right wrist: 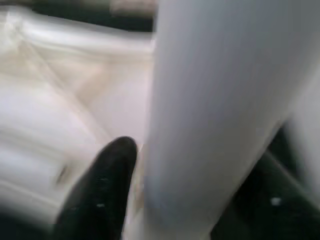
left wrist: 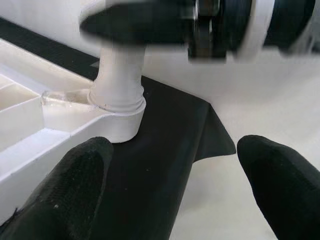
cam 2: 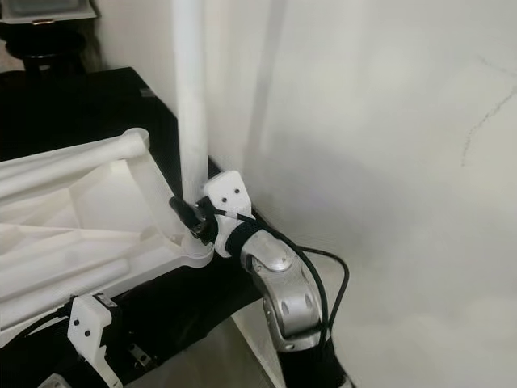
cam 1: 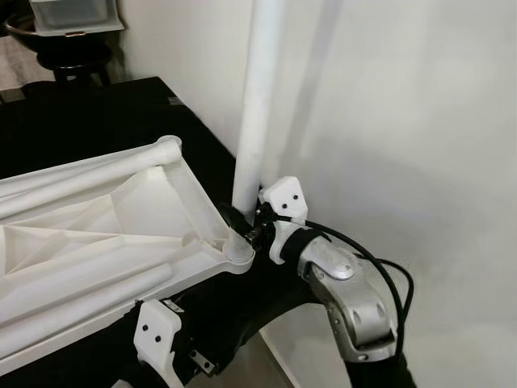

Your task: Building children table

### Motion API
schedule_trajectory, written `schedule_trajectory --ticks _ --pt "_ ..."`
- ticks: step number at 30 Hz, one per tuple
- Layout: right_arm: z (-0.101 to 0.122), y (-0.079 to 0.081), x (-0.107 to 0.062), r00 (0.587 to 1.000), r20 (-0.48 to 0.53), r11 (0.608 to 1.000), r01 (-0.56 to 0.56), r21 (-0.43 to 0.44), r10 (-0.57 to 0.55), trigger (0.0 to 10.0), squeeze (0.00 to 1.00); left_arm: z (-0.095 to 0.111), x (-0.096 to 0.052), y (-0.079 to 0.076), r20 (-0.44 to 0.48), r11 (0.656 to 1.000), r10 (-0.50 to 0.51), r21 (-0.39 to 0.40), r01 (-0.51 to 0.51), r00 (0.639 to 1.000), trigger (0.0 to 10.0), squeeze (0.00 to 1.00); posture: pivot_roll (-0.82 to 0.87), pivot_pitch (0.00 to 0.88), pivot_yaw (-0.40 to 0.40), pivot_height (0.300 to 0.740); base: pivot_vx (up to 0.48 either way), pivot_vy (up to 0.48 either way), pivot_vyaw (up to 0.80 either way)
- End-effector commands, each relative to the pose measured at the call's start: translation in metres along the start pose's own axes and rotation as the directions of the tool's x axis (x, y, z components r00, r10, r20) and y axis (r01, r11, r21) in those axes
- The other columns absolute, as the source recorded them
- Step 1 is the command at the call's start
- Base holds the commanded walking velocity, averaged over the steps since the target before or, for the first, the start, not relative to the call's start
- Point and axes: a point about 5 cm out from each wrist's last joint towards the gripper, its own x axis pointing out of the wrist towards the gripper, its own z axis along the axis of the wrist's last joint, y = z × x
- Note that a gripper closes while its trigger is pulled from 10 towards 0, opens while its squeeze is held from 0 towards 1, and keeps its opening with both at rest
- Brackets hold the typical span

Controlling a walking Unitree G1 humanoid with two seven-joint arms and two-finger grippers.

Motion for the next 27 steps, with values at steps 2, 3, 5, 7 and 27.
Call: schedule_trajectory --ticks 2,3,5,7,27 --pt "0.031 0.018 -0.002 0.930 0.157 0.941 -0.337 0.006 0.332 10.0 1.00 -0.005 -0.001 -0.002 -0.014 1.000 -0.002 -0.009 0.002 1.000 10.0 0.00 -0.19 0.105 -0.131 0.740 0.000 0.000 0.00" --pt "0.038 0.018 -0.005 0.881 0.186 0.899 -0.437 -0.032 0.435 10.0 1.00 -0.005 -0.001 -0.002 -0.014 1.000 -0.003 -0.010 0.003 1.000 10.0 0.00 -0.19 0.105 -0.132 0.740 0.000 0.000 0.00" --pt "0.041 0.014 -0.011 0.841 0.170 0.858 -0.502 -0.107 0.513 10.0 0.00 -0.005 -0.001 -0.003 -0.014 1.000 -0.006 -0.012 0.005 1.000 10.0 0.00 -0.18 0.104 -0.130 0.740 0.000 0.000 0.00" --pt "0.042 0.008 -0.014 0.793 0.138 0.803 -0.573 -0.166 0.594 10.0 0.00 -0.005 -0.001 -0.004 -0.014 1.000 -0.007 -0.014 0.007 1.000 10.0 0.00 -0.18 0.107 -0.132 0.740 0.000 0.000 0.00" --pt "0.055 -0.030 -0.005 0.638 0.026 0.623 -0.742 -0.246 0.770 0.0 0.00 -0.003 -0.002 -0.009 -0.005 1.000 -0.003 -0.018 0.003 1.000 10.0 0.00 -0.17 0.128 -0.136 0.740 0.000 0.000 0.00"
